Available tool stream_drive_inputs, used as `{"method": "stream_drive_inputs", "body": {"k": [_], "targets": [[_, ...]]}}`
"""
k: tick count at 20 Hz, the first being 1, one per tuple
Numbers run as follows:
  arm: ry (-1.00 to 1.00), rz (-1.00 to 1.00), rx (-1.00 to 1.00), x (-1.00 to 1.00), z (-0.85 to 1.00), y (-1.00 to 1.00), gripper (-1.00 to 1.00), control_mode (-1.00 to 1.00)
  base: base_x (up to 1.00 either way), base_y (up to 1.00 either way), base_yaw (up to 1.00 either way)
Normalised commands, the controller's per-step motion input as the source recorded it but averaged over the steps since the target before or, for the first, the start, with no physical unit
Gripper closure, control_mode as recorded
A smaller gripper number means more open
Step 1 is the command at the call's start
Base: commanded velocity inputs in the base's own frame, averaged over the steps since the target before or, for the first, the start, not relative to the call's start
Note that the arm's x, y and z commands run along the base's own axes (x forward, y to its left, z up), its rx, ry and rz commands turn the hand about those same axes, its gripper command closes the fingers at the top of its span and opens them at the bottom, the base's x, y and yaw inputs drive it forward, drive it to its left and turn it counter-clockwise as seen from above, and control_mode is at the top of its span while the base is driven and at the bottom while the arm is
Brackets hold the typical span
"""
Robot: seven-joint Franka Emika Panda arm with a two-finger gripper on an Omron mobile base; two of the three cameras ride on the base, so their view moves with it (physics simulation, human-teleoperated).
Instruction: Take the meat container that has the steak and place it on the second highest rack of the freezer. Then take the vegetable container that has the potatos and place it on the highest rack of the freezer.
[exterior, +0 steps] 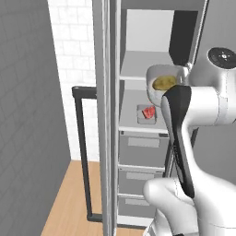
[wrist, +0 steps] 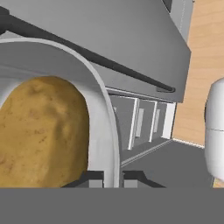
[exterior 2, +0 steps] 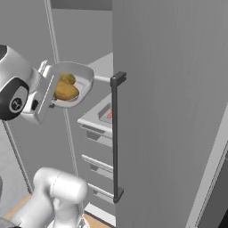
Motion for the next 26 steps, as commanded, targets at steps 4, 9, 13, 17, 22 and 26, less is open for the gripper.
{"method": "stream_drive_inputs", "body": {"k": [4,9,13,17,22,26], "targets": [[-0.04,0.00,-0.02,0.64,0.22,0.00,1.00,-1.00,0.00,0.00,0.00],[-0.02,0.00,0.00,0.91,0.18,-0.02,1.00,-1.00,0.00,0.00,0.00],[0.00,0.00,0.00,0.88,0.15,-0.28,1.00,-1.00,0.00,0.00,0.00],[0.00,0.00,0.00,0.72,0.11,-0.40,1.00,-1.00,0.00,0.00,0.00],[0.00,0.00,-0.01,0.65,0.01,-0.12,1.00,-1.00,0.00,0.00,0.00],[0.00,0.00,0.00,0.58,-0.08,-0.19,1.00,-1.00,0.00,0.00,0.00]]}}
